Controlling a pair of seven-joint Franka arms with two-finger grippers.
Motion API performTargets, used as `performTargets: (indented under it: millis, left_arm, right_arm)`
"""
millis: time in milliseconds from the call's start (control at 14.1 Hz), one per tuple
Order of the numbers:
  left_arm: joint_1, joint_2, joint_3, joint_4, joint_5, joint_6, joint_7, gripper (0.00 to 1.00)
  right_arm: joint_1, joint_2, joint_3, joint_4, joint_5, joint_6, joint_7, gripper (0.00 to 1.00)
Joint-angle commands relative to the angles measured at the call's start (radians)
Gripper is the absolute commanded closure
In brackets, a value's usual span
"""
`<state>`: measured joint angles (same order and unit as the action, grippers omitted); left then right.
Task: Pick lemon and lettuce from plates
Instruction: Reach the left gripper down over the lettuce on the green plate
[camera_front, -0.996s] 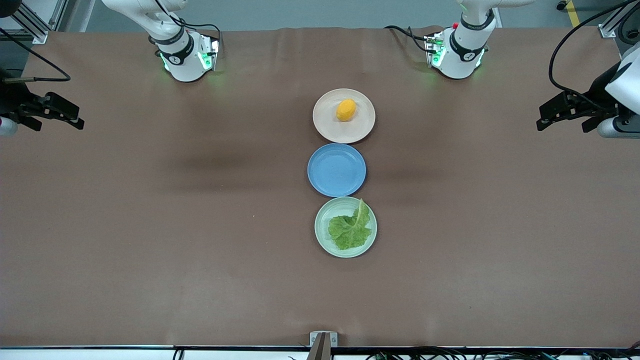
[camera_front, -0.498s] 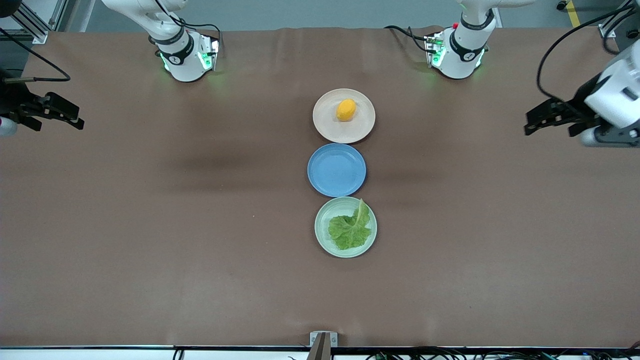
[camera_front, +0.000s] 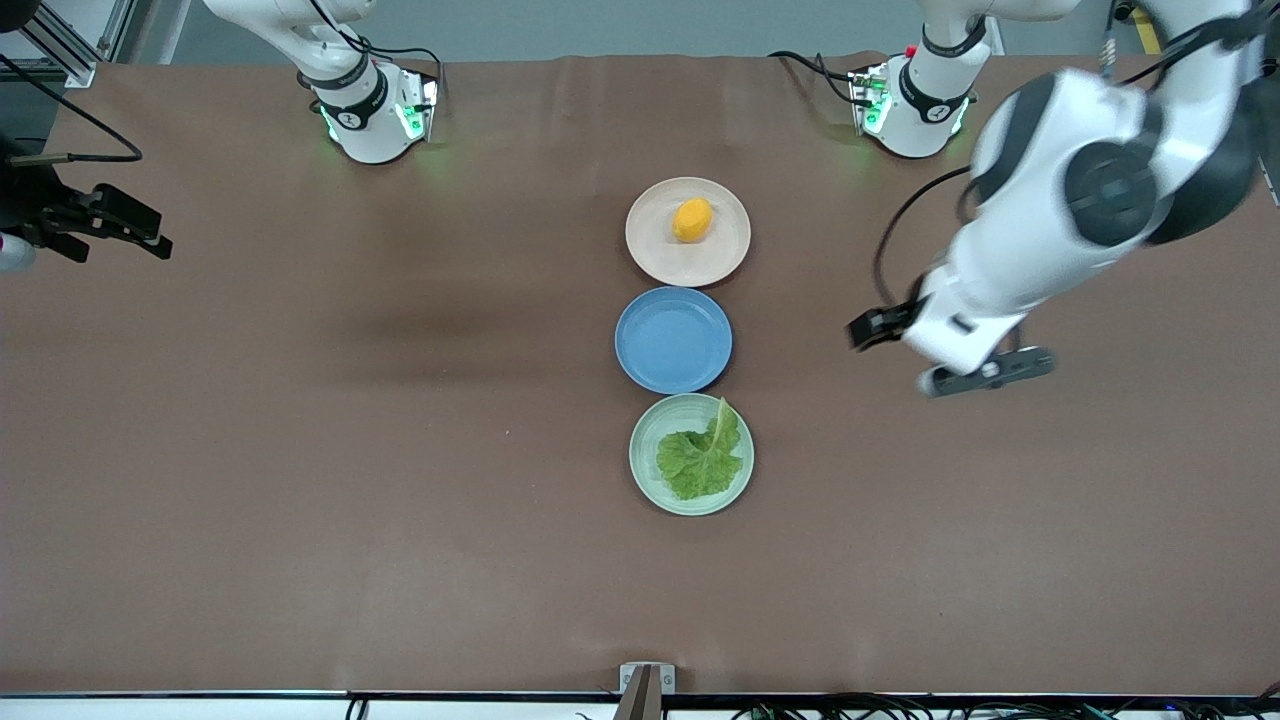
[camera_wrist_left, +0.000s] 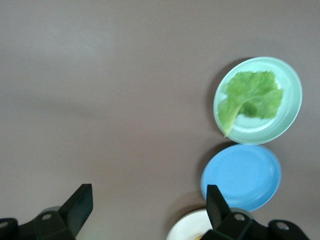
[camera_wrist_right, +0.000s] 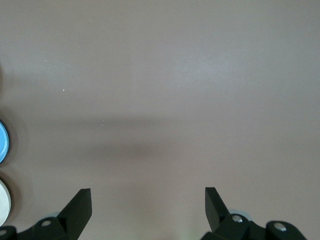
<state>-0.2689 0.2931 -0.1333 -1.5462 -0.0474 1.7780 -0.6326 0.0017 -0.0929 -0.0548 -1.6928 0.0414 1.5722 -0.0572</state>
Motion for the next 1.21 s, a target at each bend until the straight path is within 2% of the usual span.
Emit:
performTargets:
  millis: [0, 213, 427, 782, 924, 1067, 1138]
  left_arm:
    - [-0.039, 0.107, 0.006, 0.05, -0.011, 0.107, -0.167, 0.0]
    - [-0.094, 0.26, 0.007, 0.133, -0.008, 0.229, -0.419, 0.0]
    - [-0.141, 0.343, 0.008, 0.137, -0.009, 0.414, -0.727, 0.0]
    - [-0.204, 0.454, 0.012, 0.137, -0.009, 0.598, -0.881, 0.0]
    - [-0.216, 0.478, 0.011, 0.137, -0.009, 0.626, -0.941, 0.0]
    - [-0.223, 0.504, 0.011, 0.137, -0.009, 0.665, -0.964, 0.0]
    - [-0.225, 0.518, 0.012, 0.137, -0.009, 0.69, -0.992, 0.0]
  right_arm:
    - [-0.011, -0.002, 0.007, 0.001, 0.017, 0.005, 0.01, 0.0]
    - [-0.008, 0.002, 0.007, 0.005, 0.003, -0.001, 0.005, 0.0]
    - [-0.022, 0.05, 0.004, 0.021, 0.005, 0.006, 0.007, 0.0]
    - [-0.034, 0.142, 0.001, 0.03, 0.002, 0.038, -0.003, 0.0]
    - [-0.055, 0.166, 0.001, 0.03, 0.003, 0.057, -0.009, 0.0]
    - [-0.049, 0.25, 0.001, 0.053, 0.003, 0.063, -0.009, 0.0]
    - [-0.046, 0.262, 0.004, 0.056, 0.008, 0.061, -0.006, 0.0]
